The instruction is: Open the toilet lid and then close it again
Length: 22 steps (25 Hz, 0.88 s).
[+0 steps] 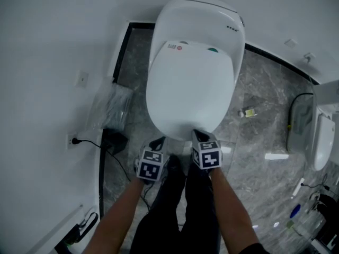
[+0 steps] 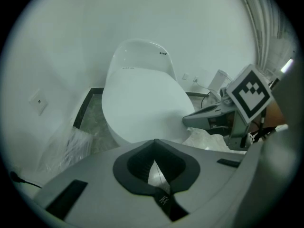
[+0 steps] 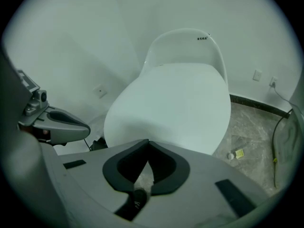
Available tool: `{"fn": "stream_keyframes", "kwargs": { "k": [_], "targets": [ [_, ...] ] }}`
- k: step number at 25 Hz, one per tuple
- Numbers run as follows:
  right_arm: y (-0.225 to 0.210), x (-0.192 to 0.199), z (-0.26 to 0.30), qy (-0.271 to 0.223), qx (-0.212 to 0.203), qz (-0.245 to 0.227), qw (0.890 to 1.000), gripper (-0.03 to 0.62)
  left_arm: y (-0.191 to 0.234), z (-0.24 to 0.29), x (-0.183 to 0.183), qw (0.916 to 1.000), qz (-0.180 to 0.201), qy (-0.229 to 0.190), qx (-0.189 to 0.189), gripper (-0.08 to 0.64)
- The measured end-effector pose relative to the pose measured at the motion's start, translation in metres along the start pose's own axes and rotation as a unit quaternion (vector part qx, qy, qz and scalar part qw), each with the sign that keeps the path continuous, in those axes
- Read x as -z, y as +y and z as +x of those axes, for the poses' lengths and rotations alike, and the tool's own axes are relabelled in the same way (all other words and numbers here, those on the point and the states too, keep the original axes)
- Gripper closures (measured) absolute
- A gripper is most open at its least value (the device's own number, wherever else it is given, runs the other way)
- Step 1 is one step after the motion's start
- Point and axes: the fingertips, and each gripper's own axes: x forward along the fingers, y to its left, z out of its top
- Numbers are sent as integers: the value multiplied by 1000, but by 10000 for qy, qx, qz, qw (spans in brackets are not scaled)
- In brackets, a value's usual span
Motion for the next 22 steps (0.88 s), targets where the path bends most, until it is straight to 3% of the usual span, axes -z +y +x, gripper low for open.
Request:
{"fn": "stream_keyframes", "kwargs": {
  "k": [9,17,22],
  "targets": [
    [-1,-3,-7,-42,40,323,9995,581,-19,-19,5,9991,-295,-138,273,551],
    [20,-38,-69,-1055,-351,518,9925,581,-48,-58,-36,9919,-612,-893,667,552],
    [40,-58,-144,-1797,-647,417,9807,581,-85,-95,-62,9869,-400,-1299,871,552]
  ]
}}
